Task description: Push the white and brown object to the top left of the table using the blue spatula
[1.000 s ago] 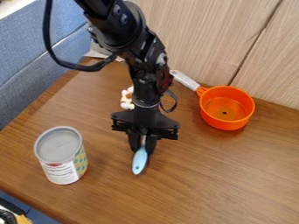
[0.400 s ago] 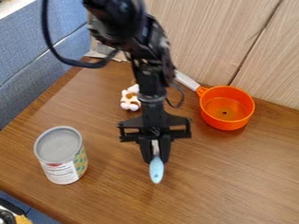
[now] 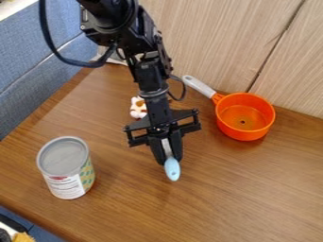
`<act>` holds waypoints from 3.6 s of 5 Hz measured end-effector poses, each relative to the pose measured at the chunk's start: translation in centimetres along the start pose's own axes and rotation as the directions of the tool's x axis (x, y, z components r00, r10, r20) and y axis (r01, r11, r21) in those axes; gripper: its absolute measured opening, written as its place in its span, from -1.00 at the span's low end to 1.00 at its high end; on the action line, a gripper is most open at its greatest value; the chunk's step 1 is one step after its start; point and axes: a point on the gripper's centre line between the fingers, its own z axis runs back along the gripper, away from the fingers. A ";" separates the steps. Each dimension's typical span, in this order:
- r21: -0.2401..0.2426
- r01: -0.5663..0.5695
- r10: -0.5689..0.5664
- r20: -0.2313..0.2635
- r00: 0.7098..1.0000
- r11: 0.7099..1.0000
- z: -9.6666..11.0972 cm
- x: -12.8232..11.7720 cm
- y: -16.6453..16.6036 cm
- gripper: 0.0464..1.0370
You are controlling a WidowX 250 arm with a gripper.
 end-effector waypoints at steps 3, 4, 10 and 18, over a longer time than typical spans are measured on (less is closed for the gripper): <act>-0.009 -0.090 0.089 -0.033 0.995 0.996 -0.5 3.6 -0.1 -0.60; -0.026 -0.130 0.130 -0.023 0.991 0.991 0.3 4.7 0.5 -0.60; -0.076 -0.339 0.339 -0.010 0.941 0.938 3.1 9.8 5.3 -0.60; 0.007 -0.216 0.216 -0.015 0.976 0.976 1.5 7.8 3.1 -0.52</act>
